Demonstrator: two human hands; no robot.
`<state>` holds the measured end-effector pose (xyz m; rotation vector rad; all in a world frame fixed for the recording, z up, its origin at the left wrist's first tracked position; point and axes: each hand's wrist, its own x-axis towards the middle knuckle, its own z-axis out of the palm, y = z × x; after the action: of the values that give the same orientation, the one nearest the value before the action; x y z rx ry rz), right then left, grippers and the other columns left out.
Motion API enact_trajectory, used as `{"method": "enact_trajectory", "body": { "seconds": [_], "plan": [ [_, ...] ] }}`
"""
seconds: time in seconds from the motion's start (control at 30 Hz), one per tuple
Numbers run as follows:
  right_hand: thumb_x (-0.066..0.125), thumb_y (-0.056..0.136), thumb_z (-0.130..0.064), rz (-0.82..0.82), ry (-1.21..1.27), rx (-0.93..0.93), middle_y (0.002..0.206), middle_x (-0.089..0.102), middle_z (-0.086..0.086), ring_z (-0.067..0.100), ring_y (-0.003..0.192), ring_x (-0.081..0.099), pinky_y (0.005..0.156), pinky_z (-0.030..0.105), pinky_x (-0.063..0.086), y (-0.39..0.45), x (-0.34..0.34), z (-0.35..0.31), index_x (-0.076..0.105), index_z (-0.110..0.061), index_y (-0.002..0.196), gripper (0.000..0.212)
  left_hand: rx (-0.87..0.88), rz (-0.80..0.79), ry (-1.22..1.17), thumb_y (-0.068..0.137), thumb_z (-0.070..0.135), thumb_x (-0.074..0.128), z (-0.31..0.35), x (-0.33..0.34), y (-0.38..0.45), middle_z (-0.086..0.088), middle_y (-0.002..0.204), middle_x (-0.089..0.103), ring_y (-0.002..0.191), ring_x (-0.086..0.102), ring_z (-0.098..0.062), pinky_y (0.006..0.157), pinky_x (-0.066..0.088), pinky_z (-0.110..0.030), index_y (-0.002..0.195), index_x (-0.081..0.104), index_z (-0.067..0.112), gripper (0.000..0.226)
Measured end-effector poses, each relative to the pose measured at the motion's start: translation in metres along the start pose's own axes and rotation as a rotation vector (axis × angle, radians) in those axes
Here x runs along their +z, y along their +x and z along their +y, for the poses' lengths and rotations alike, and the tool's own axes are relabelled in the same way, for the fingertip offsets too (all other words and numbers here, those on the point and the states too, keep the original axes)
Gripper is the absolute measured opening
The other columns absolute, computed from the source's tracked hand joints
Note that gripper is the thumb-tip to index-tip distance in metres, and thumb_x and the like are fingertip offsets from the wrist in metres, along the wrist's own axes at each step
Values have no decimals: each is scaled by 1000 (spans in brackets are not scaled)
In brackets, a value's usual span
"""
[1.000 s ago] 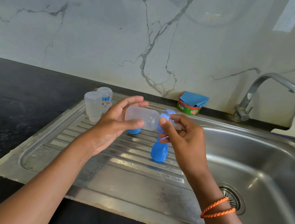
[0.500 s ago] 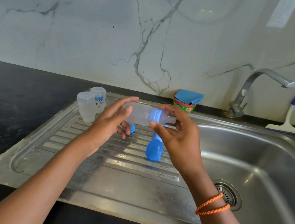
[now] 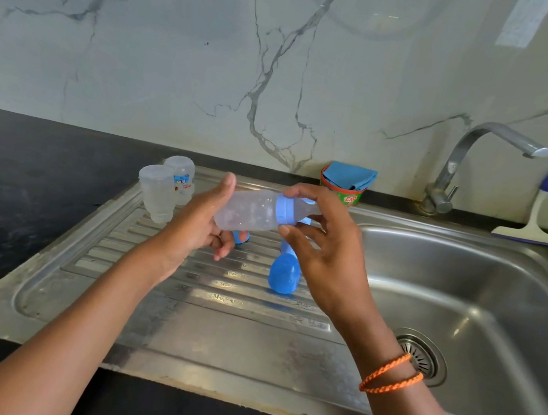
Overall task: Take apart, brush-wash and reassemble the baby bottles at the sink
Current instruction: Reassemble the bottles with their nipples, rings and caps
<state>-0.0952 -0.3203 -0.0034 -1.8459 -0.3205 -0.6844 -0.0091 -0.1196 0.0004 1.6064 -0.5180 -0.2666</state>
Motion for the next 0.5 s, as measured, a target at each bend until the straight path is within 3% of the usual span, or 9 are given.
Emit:
{"method": "enact_trajectory", "body": {
  "seconds": [0.07,0.17,0.23,0.3,0.37,0.5],
  "plan": [
    [73,97,-2,-29,-71,-52,128,66,-7,22,121,63,94,37,60,-2,0,0,65,-18,129,37,-10,15,-12,102,68,39,-1,1,1,-12,73,59,56,45,-24,52,38,-31,111,66,6,68],
    [75,100,-24,-24,-172,-79,126,66,-8,12,121,61,86,20,57,-3,0,-3,66,-18,131,32,8,0,-43,101,63,48,-2,-1,2,-12,73,54,55,43,-22,50,36,-29,107,69,13,54],
    [73,101,-34,-13,-230,-70,120,68,-8,10,112,63,82,15,54,-3,2,-3,67,-20,129,32,7,-28,-53,103,59,49,-4,-1,3,-13,75,55,56,44,-22,50,37,-29,110,69,13,51],
    [70,102,-40,3,-255,-43,107,70,-6,15,98,67,77,25,59,-3,6,0,68,-23,122,26,13,-35,-70,103,55,51,-5,1,3,-14,76,58,57,47,-24,51,40,-30,113,68,10,49],
    [67,102,-48,44,-226,44,85,72,-2,21,77,70,71,44,60,0,8,2,69,-26,111,23,35,-33,-77,103,51,57,-5,3,3,-18,81,61,61,52,-27,52,45,-33,115,67,8,45],
    [67,103,-43,122,-74,192,65,71,7,26,62,71,68,51,61,6,6,3,72,-10,91,35,90,-35,-96,96,38,68,-6,9,2,-17,96,67,71,61,-33,64,55,-40,119,62,5,40]
  ]
}}
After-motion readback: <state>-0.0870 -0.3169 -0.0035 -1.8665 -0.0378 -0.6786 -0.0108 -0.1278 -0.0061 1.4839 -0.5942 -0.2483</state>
